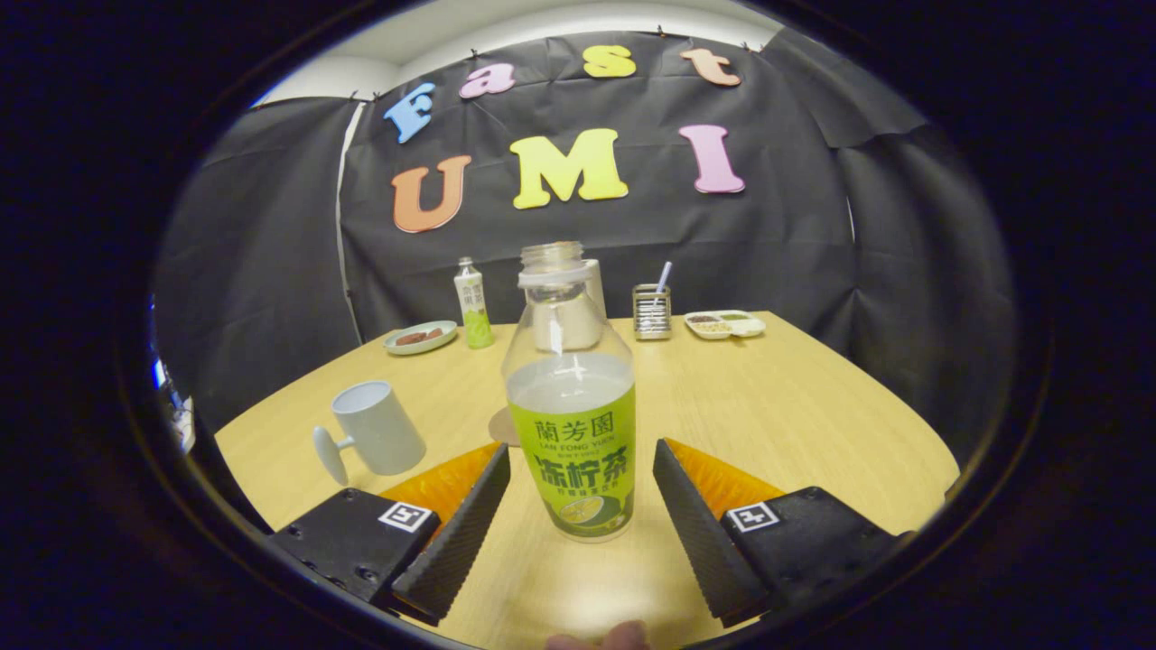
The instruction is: Take the bottle from table, then pour the juice into the cup, finally place the bottle on the coaster
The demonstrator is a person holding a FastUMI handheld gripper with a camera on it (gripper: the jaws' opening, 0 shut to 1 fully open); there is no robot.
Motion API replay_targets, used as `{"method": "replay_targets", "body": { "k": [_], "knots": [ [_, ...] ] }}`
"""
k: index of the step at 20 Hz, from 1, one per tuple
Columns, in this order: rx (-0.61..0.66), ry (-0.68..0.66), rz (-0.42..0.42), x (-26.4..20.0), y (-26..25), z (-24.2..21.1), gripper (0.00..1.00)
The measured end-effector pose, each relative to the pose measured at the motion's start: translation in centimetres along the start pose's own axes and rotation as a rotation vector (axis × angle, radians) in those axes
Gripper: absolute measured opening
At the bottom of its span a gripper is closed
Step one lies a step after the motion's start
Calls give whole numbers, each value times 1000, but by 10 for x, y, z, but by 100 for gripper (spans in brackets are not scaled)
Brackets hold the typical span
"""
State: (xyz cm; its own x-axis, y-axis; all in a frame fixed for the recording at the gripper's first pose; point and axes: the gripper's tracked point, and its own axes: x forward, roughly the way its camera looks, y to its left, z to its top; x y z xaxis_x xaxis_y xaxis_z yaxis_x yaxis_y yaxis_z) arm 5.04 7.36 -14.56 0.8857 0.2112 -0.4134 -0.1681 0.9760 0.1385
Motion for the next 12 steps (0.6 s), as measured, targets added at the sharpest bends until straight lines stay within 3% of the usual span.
{"method": "replay_targets", "body": {
  "k": [9,12],
  "knots": [
    [45,-42,-41,20,7,9,100],
    [56,-33,-50,21,6,8,90]
  ]
}}
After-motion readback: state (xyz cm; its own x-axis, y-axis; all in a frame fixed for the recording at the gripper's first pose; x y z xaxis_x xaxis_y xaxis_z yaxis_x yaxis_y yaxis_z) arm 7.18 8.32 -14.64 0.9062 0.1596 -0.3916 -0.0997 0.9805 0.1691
